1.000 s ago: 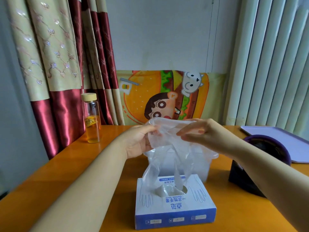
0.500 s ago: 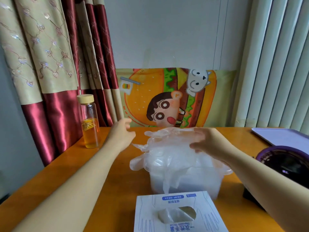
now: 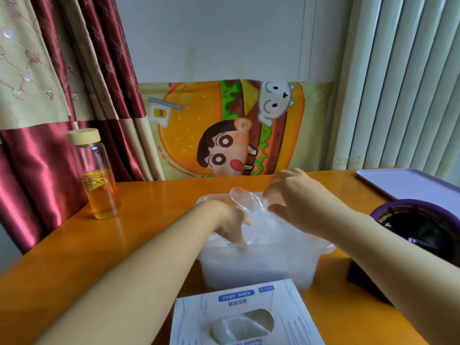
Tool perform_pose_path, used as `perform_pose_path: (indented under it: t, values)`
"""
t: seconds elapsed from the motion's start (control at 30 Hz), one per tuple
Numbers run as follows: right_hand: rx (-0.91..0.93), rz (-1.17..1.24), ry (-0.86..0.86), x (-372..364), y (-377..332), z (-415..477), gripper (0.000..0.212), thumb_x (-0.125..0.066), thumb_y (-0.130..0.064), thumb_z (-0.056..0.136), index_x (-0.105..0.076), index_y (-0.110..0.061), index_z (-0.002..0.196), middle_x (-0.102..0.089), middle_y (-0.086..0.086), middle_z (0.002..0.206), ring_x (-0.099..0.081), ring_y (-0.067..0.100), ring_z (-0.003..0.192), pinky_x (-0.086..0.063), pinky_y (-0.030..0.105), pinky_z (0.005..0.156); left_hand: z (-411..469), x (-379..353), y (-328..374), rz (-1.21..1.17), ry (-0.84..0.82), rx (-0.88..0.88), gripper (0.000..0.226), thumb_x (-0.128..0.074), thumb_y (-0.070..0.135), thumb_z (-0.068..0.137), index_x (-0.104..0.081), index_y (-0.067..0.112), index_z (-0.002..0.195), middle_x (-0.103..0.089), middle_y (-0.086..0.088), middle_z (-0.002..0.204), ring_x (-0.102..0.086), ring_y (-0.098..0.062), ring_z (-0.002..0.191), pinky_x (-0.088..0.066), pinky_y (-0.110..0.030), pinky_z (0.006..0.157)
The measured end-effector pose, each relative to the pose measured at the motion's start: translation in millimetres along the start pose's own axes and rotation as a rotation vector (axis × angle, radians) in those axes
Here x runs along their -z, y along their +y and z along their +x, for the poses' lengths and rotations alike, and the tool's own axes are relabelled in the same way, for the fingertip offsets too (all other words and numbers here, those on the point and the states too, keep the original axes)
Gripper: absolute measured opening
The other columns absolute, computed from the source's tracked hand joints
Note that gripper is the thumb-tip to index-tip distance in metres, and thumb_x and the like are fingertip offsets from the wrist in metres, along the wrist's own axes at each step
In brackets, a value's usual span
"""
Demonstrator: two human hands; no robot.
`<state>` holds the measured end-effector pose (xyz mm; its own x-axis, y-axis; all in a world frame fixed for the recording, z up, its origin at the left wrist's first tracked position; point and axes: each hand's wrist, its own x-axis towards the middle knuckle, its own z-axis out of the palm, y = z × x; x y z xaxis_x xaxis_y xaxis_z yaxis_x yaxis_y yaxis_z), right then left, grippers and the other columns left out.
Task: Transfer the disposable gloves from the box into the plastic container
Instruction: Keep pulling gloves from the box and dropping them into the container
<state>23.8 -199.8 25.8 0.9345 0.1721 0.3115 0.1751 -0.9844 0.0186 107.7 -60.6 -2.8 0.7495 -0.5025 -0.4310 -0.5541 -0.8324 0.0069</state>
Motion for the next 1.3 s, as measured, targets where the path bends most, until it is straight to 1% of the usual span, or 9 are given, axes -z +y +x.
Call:
perform_pose_path:
  t: [0.1,0.2,0.37,0.53,0.73,0.83,0.97,1.1,1.3]
  values:
    - [0.096,0.099,-0.305,-19.0,-2.0,19.2,0.050,-0.068,-0.031,0.085,-0.053,-0.028,0.133,-0.054,-0.005,0.135,-0.054,0.015,0.116,-0.043,0.028,0.098,6.2,-4.6,1.9,-0.025,-0.029,-0.036,0.071,-0.063,0.032,0.091,-0.024,0.034,0.150,-0.027,0.000,0.156,-0.041,-0.023,0.131,-0.043,-0.034,0.103]
    - [0.072,-0.025,-0.572,-47.6,13.8,29.0,0.078,-0.067,-0.037,0.085,-0.024,-0.023,0.149,-0.033,-0.001,0.152,-0.034,0.019,0.136,-0.027,0.030,0.111,10.0,-12.4,2.9,0.001,-0.037,-0.067,0.067,-0.050,0.005,0.093,-0.026,0.033,0.150,-0.030,-0.003,0.154,-0.042,-0.026,0.131,-0.043,-0.031,0.097]
    - [0.029,0.020,-0.732,-75.9,23.9,36.9,0.069,-0.052,-0.017,0.096,-0.012,-0.019,0.152,-0.020,0.002,0.157,-0.022,0.020,0.143,-0.018,0.029,0.114,12.4,-19.7,3.0,-0.014,-0.080,-0.077,0.066,-0.041,-0.001,0.096,-0.020,0.025,0.153,-0.024,-0.004,0.157,-0.035,-0.026,0.137,-0.037,-0.031,0.100]
    - [0.020,0.027,-0.566,-56.5,25.3,31.8,0.076,-0.068,-0.034,0.085,-0.027,-0.019,0.148,-0.037,0.002,0.149,-0.044,0.022,0.129,-0.038,0.033,0.107,-18.9,0.3,-11.8,-0.158,0.097,-0.093,0.065,-0.058,0.035,0.094,-0.028,0.023,0.150,-0.035,0.004,0.153,-0.038,-0.016,0.136,-0.033,-0.033,0.112]
    - [0.186,0.244,-0.006,13.6,-13.4,-16.7,0.023,-0.067,-0.028,0.086,-0.068,-0.021,0.108,-0.068,-0.009,0.095,-0.057,0.000,0.070,-0.045,0.009,0.063,-92.0,-0.7,-24.6,-0.547,0.496,-0.203,0.034,-0.062,0.025,0.093,-0.057,0.029,0.126,-0.061,0.014,0.121,-0.059,-0.001,0.107,-0.050,-0.019,0.089]
    - [0.267,0.345,-0.199,12.2,-39.5,-55.7,0.014,-0.067,-0.031,0.085,-0.069,-0.026,0.098,-0.063,-0.019,0.084,-0.061,-0.002,0.075,-0.048,0.009,0.068,-120.5,-29.0,-20.4,-0.754,0.523,-0.272,0.016,-0.067,0.019,0.089,-0.065,0.028,0.102,-0.068,0.009,0.099,-0.066,-0.003,0.087,-0.055,-0.020,0.075]
    - [0.235,0.338,-0.395,-31.3,-49.2,-81.9,0.022,-0.065,-0.031,0.087,-0.065,-0.028,0.109,-0.066,-0.015,0.104,-0.063,0.004,0.087,-0.049,0.012,0.075,-134.3,-77.8,-11.9,-0.709,0.403,-0.212,0.019,-0.071,0.030,0.084,-0.063,0.034,0.101,-0.067,0.015,0.102,-0.064,-0.001,0.094,-0.052,-0.026,0.091]
    - [0.134,0.483,-0.327,-61.9,-55.1,-90.7,0.022,-0.068,-0.034,0.085,-0.061,-0.032,0.105,-0.058,-0.021,0.090,-0.057,0.002,0.075,-0.044,0.008,0.061,-125.5,-118.8,2.1,-0.536,0.354,-0.136,0.062,-0.068,0.048,0.082,-0.042,0.036,0.137,-0.045,0.018,0.136,-0.045,-0.003,0.123,-0.041,-0.028,0.103]
    - [0.062,0.566,-0.178,-78.5,-69.4,-92.8,0.012,-0.068,-0.033,0.084,-0.057,-0.028,0.085,-0.054,-0.019,0.075,-0.051,0.001,0.063,-0.039,0.006,0.054,-113.7,-148.9,5.3,-0.539,0.427,-0.108,0.072,-0.069,0.054,0.078,-0.039,0.035,0.141,-0.038,0.015,0.143,-0.032,-0.010,0.132,-0.033,-0.036,0.110]
